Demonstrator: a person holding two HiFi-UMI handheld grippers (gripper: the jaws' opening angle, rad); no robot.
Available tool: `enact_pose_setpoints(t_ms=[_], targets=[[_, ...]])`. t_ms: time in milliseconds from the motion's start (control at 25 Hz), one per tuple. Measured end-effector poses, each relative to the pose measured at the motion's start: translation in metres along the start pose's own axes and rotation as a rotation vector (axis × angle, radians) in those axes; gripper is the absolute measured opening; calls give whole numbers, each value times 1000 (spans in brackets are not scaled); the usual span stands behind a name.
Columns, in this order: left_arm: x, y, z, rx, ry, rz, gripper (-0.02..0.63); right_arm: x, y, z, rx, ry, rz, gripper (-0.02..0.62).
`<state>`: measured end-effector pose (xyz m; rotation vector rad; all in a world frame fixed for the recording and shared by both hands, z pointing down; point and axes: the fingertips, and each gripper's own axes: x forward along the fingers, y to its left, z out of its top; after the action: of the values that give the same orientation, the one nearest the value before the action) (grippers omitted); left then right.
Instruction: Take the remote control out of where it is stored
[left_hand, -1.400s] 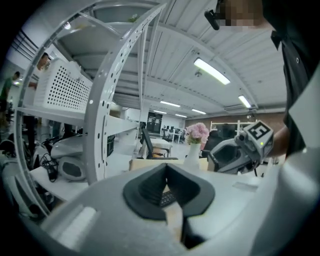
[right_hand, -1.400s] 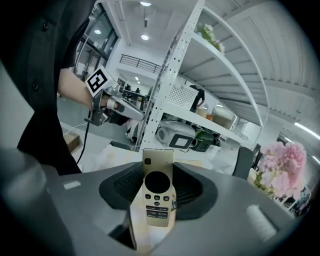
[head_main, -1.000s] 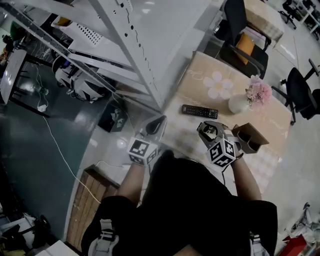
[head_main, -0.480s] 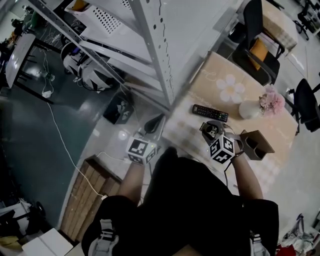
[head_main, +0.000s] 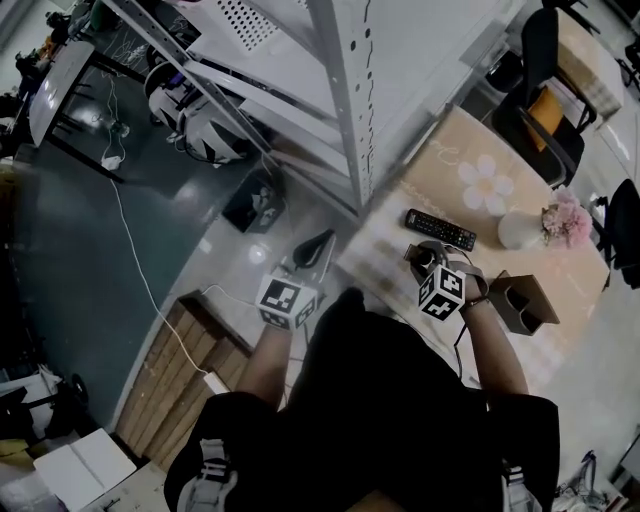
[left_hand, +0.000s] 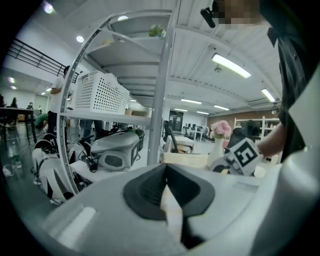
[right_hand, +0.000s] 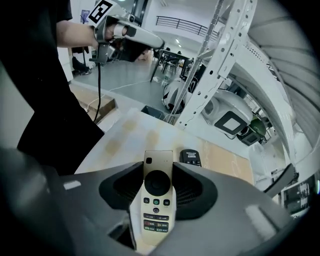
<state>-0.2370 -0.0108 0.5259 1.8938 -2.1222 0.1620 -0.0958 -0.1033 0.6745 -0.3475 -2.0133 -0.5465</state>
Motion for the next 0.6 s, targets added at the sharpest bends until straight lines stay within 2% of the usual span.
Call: enact_pose_setpoints(t_ms=[280, 600], targets=[[-12, 8, -1, -7, -5, 26, 2, 26, 5, -2, -24, 43, 72, 186], [-17, 7, 1, 5, -5, 39, 2, 38, 13, -6, -62, 69, 100, 186]])
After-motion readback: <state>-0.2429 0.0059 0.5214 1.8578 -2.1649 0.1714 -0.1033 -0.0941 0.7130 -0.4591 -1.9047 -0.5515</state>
